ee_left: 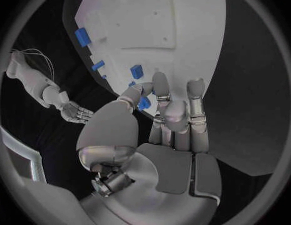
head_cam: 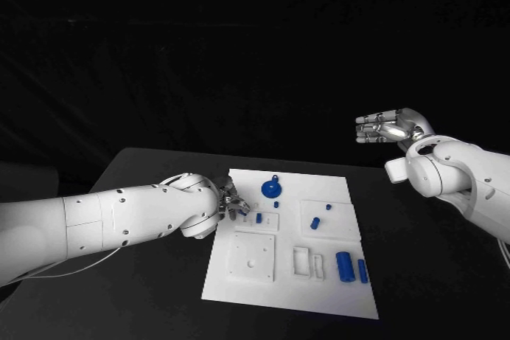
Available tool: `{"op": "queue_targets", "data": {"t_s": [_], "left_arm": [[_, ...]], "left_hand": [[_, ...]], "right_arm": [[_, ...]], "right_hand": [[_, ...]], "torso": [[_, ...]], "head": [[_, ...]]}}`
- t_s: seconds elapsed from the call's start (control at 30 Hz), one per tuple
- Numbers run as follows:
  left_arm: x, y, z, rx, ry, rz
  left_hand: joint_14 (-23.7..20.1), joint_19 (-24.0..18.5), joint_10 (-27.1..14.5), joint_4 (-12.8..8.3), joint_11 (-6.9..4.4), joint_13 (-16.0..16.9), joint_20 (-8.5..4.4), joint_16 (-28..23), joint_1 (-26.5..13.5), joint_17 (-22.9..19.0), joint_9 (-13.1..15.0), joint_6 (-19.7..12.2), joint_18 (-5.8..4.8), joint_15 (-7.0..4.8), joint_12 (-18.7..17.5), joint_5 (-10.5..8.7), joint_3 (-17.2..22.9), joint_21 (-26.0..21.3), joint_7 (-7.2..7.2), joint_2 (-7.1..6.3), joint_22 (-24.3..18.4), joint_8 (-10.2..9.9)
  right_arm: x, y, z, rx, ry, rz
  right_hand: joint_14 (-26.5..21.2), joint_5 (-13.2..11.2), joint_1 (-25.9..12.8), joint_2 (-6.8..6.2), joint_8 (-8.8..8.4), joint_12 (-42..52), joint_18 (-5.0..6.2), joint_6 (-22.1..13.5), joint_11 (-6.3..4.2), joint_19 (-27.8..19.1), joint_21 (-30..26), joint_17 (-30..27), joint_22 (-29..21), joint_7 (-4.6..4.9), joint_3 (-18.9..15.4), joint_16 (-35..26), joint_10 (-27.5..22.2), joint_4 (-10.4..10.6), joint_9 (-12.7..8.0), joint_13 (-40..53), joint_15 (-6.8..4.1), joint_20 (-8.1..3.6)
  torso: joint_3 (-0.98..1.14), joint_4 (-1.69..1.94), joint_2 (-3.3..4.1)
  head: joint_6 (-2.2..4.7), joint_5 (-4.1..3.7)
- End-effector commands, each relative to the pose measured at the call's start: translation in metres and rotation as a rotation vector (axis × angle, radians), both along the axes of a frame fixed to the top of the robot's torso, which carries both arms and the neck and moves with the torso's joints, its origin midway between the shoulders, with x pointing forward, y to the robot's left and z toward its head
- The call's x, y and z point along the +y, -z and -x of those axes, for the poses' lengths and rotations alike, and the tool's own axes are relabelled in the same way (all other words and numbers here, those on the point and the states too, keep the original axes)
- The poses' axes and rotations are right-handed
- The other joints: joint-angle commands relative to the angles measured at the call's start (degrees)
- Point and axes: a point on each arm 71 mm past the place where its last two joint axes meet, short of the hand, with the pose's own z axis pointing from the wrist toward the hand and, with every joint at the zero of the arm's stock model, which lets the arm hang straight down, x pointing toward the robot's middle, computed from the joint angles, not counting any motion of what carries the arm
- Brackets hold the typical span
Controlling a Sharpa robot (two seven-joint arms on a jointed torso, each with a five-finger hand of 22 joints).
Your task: Assemble the parts on the task board
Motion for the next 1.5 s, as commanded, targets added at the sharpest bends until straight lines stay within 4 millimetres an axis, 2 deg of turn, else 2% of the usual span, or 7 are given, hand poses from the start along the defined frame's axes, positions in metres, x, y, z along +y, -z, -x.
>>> {"op": "queue_targets", "data": {"t_s": [0.03, 0.43, 0.6, 0.7, 0.83, 1.0, 1.5], "left_arm": [[-0.002, 0.001, 0.001, -0.002, 0.01, -0.016], [-0.002, 0.006, 0.003, 0.035, 0.009, -0.007], [-0.003, 0.007, 0.004, 0.046, 0.017, -0.006], [-0.004, 0.007, 0.006, 0.052, 0.022, -0.007], [-0.004, 0.008, 0.006, 0.056, 0.025, -0.01], [-0.003, 0.008, 0.008, 0.059, 0.029, -0.015], [-0.001, 0.009, 0.01, 0.077, 0.042, -0.032]], "left_hand": [[0.8, -0.1, 2.6, -1.3, -0.79, 0.1, -0.1, 0.2, 0.3, 0.0, 4.5, 9.3, -0.34, -0.41, 0.2, 0.25, 1.3, 0.4, -5.85, 0.39, 1.1, 0.2], [0.8, -0.1, 2.5, -1.3, -0.8, 0.2, -0.07, 0.2, 0.3, -0.2, 4.3, 9.4, -0.3, -0.4, 0.3, 0.27, 1.4, 0.5, -5.84, 0.51, 1.1, 0.1], [0.8, -0.2, 2.5, -1.5, -0.78, 0.2, -0.06, 0.2, 0.3, -0.2, 4.2, 9.3, -0.29, -0.39, 0.3, 0.24, 1.4, 0.6, -5.83, 0.49, 1.1, 0.2], [0.8, -0.2, 2.5, -1.5, -0.78, 0.2, -0.06, 0.2, 0.3, -0.2, 4.2, 9.3, -0.29, -0.39, 0.3, 0.24, 1.4, 0.6, -5.83, 0.49, 1.1, 0.2], [0.8, -0.3, 2.6, -1.6, -0.77, 0.2, -0.05, 0.2, 0.3, -0.2, 4.2, 9.3, -0.27, -0.38, 0.3, 0.25, 1.5, 0.7, -5.8, 0.58, 1.1, 0.1], [0.8, -0.3, 2.6, -1.7, -0.82, 0.3, -0.05, 0.3, 0.2, -0.1, 4.1, 9.3, -0.23, -0.38, 0.2, 0.41, 1.5, 0.7, -5.83, 0.62, 1.1, 0.2], [0.8, -0.4, 2.5, -2.0, -0.82, 0.3, -0.02, 0.5, 0.0, 0.1, 4.1, 9.4, -0.17, -0.37, 0.3, 0.67, 1.7, 1.0, -5.82, 0.76, 1.1, 0.2]], "right_arm": [[0.003, 0.0, 0.001, -0.007, -0.01, -0.019], [0.011, 0.015, 0.006, 0.023, -0.035, -0.013], [0.012, 0.02, 0.007, 0.036, -0.036, -0.022], [0.011, 0.022, 0.008, 0.045, -0.034, -0.029], [0.01, 0.024, 0.009, 0.052, -0.031, -0.032], [0.01, 0.028, 0.009, 0.068, -0.03, -0.046], [0.009, 0.032, 0.009, 0.087, -0.032, -0.044]], "right_hand": [[-0.2, 0.2, 0.4, -0.01, -0.1, -0.4, 0.58, -0.2, 0.18, -0.4, 0.1, -0.1, -0.1, 0.07, -0.6, -0.1, -0.6, 0.1, -0.1, 0.0, 0.25, 0.23], [-0.9, -0.2, 0.6, 0.23, -0.14, -0.4, 0.38, -0.1, 0.63, -1.1, 0.1, -0.1, -0.1, 0.2, -1.0, -0.1, -1.4, 0.2, -0.1, 0.0, 0.63, 0.32], [-1.0, -0.2, 0.4, 0.16, -0.14, -0.4, 0.36, -0.3, 0.67, -1.3, 0.1, -0.1, -0.1, 0.23, -1.2, -0.1, -1.5, 0.3, -0.1, 0.0, 0.7, 0.39], [-1.0, -0.2, 0.3, 0.2, -0.12, -0.3, 0.37, -0.5, 0.68, -1.3, 0.2, -0.1, -0.1, 0.32, -1.4, -0.1, -1.5, 0.5, -0.1, 0.0, 0.71, 0.4], [-1.0, -0.2, 0.3, 0.2, -0.12, -0.3, 0.37, -0.5, 0.68, -1.3, 0.2, -0.1, -0.1, 0.32, -1.4, -0.1, -1.5, 0.5, -0.1, 0.0, 0.71, 0.4], [-1.3, 0.0, 0.4, 0.19, -0.22, -0.4, 0.32, -2.1, 0.82, -1.5, 0.1, -0.1, -0.1, 0.53, -2.0, -0.1, -1.9, 0.5, -0.2, 0.0, 0.9, 0.47], [-1.7, 0.6, 0.4, 0.24, -0.23, -0.4, 0.24, -3.1, 0.96, -1.9, 0.1, -0.1, -0.1, 0.65, -2.6, -0.1, -2.9, 0.5, -0.2, -0.1, 1.12, 0.55]], "torso": [[0.01, -0.02, 0.02], [0.04, -0.01, 0.09], [-0.04, -0.03, 0.06], [-0.1, -0.02, 0.06], [-0.03, 0.01, 0.09], [-0.06, 0.02, 0.13], [-0.08, 0.0, 0.13]], "head": [[-0.18, -0.22], [-0.25, 0.38], [-0.22, 0.27], [0.03, 0.19], [0.01, 0.37], [0.08, 0.33], [-0.15, 0.58]]}}
